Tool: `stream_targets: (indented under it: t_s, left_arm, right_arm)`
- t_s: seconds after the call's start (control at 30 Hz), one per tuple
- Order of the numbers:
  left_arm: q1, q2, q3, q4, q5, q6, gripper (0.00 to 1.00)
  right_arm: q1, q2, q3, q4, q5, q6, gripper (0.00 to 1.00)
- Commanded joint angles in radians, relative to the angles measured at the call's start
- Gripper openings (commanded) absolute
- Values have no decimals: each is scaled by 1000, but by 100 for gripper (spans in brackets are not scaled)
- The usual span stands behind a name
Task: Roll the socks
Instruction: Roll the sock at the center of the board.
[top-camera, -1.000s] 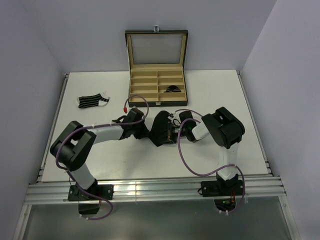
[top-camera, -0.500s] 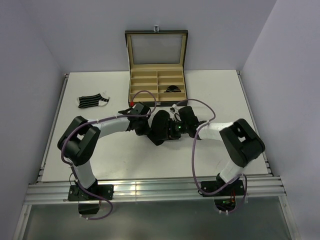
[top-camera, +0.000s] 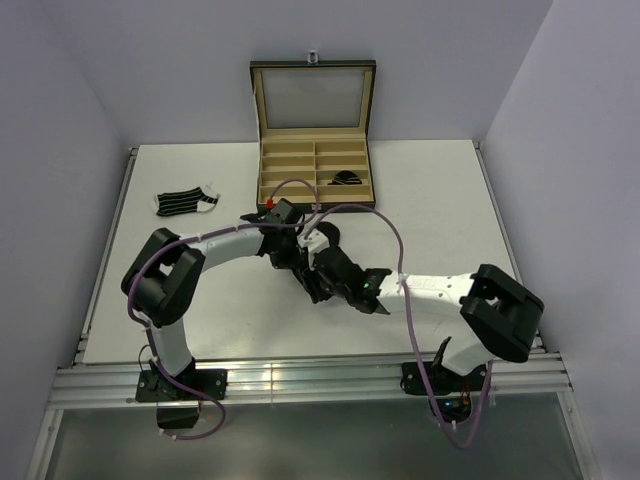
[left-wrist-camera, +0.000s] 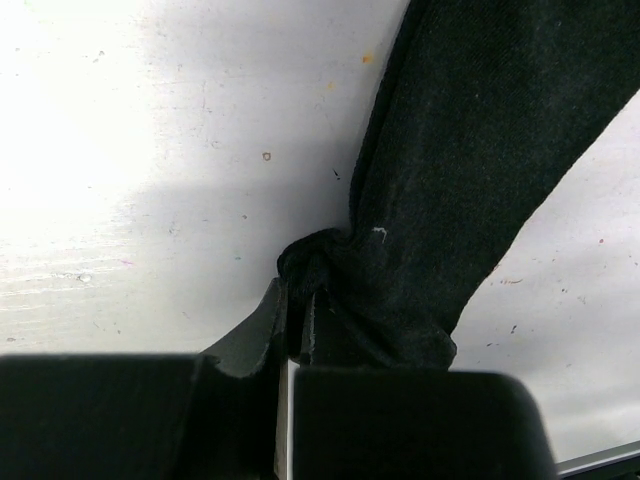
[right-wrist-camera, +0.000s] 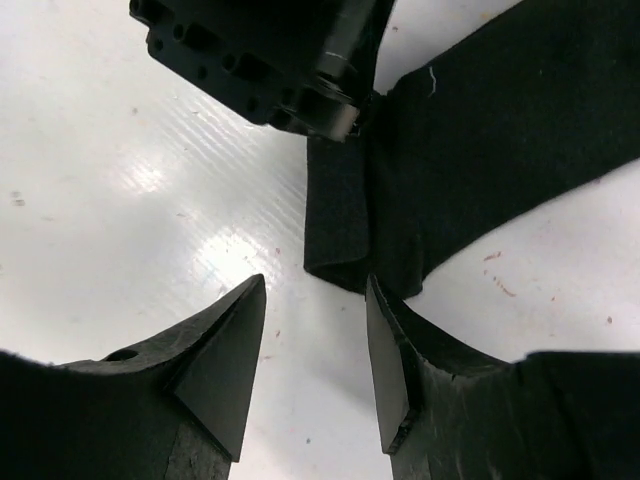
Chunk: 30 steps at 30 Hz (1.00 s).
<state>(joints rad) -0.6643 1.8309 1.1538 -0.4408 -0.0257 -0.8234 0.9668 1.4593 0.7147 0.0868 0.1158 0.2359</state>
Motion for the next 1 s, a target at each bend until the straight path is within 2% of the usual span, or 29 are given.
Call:
stream_targets:
  t_s: [0.0, 0.47, 0.73, 0.87, 0.97]
  left_arm:
    - [2, 31, 14, -76, -6, 43, 0]
    - [0, 41, 26, -78, 17, 56, 0]
    - [0, 51, 38, -87, 17, 66, 0]
    - [0, 53, 46, -90, 17, 67, 0]
    - [0, 50, 46, -79, 44, 61, 2]
  right_arm:
    - [50, 59, 69, 34, 176, -90, 52]
    - [130, 223, 172, 24, 257, -156, 52]
    - [133, 308, 189, -21, 268, -142, 48]
    - [135, 303, 177, -28, 260, -133, 37]
    - [135, 309, 173, -38, 257, -121, 14]
